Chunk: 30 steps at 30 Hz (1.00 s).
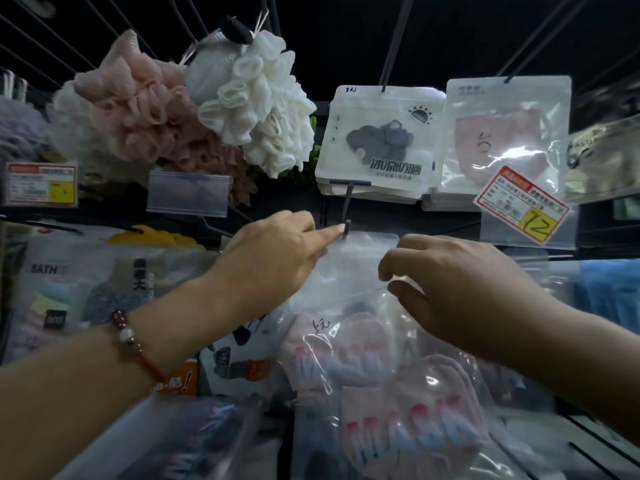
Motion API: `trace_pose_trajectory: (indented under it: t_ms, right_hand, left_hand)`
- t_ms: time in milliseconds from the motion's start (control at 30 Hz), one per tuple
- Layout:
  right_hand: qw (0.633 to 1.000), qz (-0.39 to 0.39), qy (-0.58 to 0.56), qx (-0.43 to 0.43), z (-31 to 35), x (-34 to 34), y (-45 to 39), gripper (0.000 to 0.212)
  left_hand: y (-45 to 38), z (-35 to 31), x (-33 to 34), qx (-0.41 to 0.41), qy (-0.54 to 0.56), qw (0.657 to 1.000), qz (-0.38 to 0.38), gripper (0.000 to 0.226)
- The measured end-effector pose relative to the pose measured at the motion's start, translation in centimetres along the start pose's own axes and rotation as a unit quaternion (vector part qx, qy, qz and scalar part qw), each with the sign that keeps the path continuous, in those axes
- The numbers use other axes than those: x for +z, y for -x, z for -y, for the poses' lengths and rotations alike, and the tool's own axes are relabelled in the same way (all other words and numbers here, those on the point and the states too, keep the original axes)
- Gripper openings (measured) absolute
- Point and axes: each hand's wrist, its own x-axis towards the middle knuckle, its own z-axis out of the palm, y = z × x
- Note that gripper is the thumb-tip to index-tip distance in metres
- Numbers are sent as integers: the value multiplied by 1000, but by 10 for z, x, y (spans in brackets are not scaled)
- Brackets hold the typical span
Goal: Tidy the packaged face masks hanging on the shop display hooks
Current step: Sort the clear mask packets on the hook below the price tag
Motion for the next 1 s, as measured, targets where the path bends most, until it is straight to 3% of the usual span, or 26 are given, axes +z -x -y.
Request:
trace_pose_trajectory:
  t_ms: [67,200,300,467,633,833,1000]
  right_hand:
    - [1000,-4,-3,2,-1,4,-2,22]
    - [1000,-19,-20,10,-5,14,-6,22]
    - [998,-36,-46,15,-5,16,-9,22]
    - [994,-70,-85,24,-1,13,-14,17]
    - [991,-100,-86,20,-4,10,-18,18]
    - [972,-231,-3,-37,-4,17,-17,51]
    - [968,-244,39,-43,-11,19,-25,66]
  left_hand:
    - [4,4,4,33,-42,999,-4,41]
    - [17,5,-1,24,-103,992,-64,49]
    - [25,-6,-12,54,-72,993,-81,39]
    - [26,-15,-16,87,-29,995,-41,39]
    - [21,-10,-18,97,-30,993,-66,35]
    - [11,-5,-35,52,21,994,-91,38]
    - [5,-2,-36,42,11,995,-88,34]
